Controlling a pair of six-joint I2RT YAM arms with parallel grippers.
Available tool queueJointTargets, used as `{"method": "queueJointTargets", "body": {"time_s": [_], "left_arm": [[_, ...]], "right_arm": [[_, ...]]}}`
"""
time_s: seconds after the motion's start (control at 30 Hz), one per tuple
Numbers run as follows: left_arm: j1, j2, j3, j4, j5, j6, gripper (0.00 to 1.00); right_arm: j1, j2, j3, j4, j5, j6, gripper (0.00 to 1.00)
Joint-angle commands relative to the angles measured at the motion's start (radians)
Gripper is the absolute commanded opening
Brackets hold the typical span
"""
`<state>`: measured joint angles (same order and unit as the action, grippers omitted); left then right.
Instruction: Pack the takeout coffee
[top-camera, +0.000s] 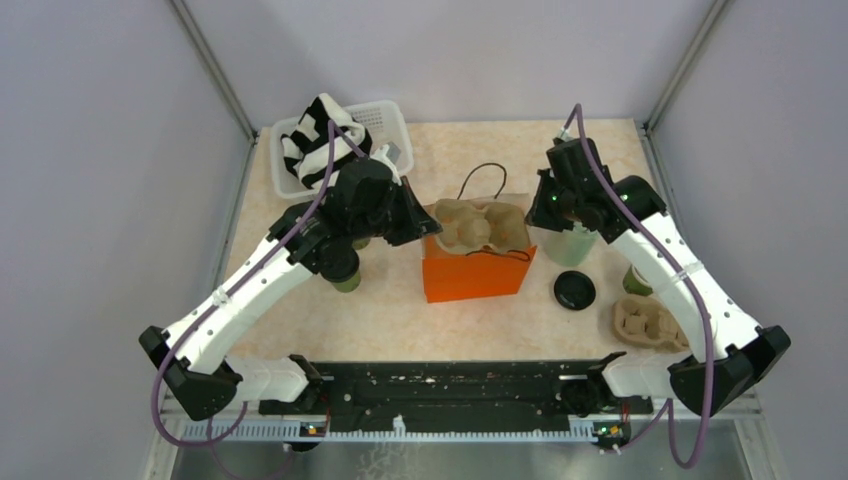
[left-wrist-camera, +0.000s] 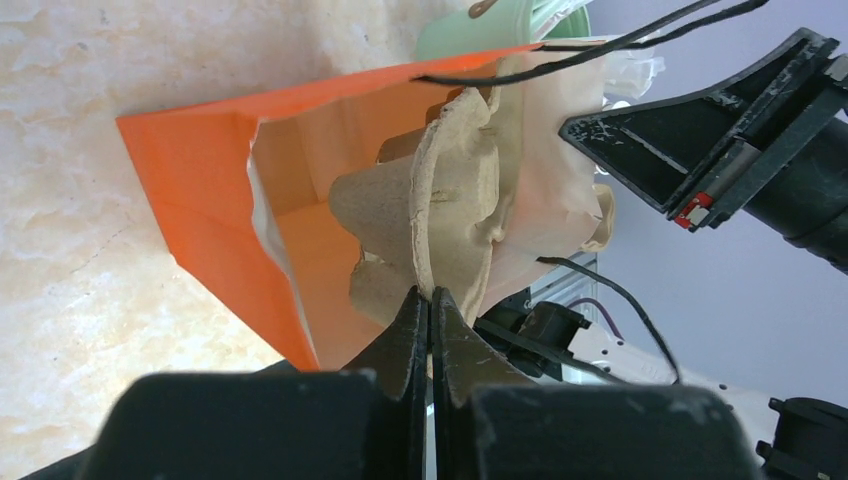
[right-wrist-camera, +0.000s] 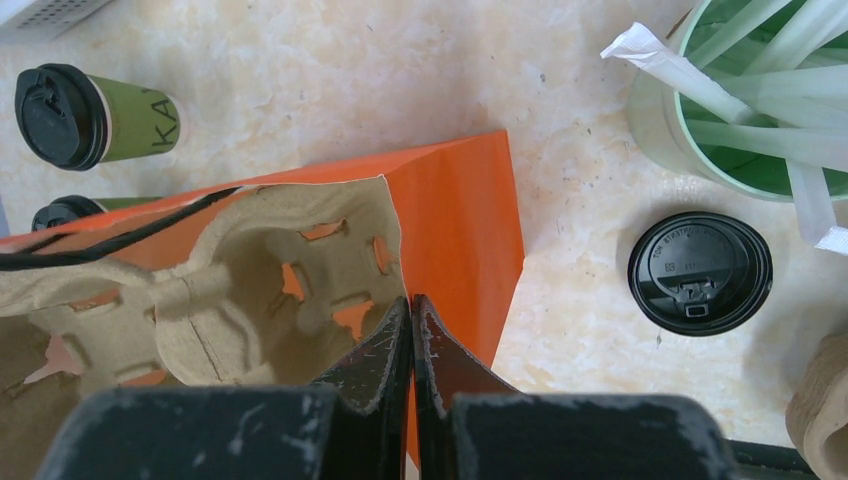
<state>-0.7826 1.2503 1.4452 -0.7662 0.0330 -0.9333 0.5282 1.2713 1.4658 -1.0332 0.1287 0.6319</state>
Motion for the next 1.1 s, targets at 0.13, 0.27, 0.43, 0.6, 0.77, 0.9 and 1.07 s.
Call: {"method": "queueJointTargets", "body": {"time_s": [0.13,0.27,0.43,0.6,0.77,0.9,1.07], "left_arm": [[0.009,0.004,-0.012,0.087,0.052,0.026,0.00],[0.016,0.005,-0.025,0.094,0.060,0.029,0.00],[0.024,0.007,-0.028,0.094,0.058,0.034,0.00],[0.029,0.011,-0.034,0.101,0.072,0.037,0.00],[0.031,0.018,-0.030,0.100,0.077,0.047,0.00],[0.031,0.036,0.017,0.012,0.058,0.101,0.44],[0.031,0.014,0.149,-0.148,-0.016,0.218,0.84]], "right_arm": [[0.006,0.009,0.002,0.018,-0.015,0.008,0.00],[0.006,0.010,0.002,0.021,-0.018,0.009,0.00],[0.005,0.017,0.011,0.018,-0.017,0.009,0.00],[0.006,0.021,0.019,0.015,-0.017,0.009,0.00],[0.006,0.024,0.023,0.013,-0.016,0.009,0.00],[0.006,0.026,0.016,0.018,-0.010,0.008,0.00],[0.006,0.028,0.011,0.018,-0.004,0.004,0.00]]}}
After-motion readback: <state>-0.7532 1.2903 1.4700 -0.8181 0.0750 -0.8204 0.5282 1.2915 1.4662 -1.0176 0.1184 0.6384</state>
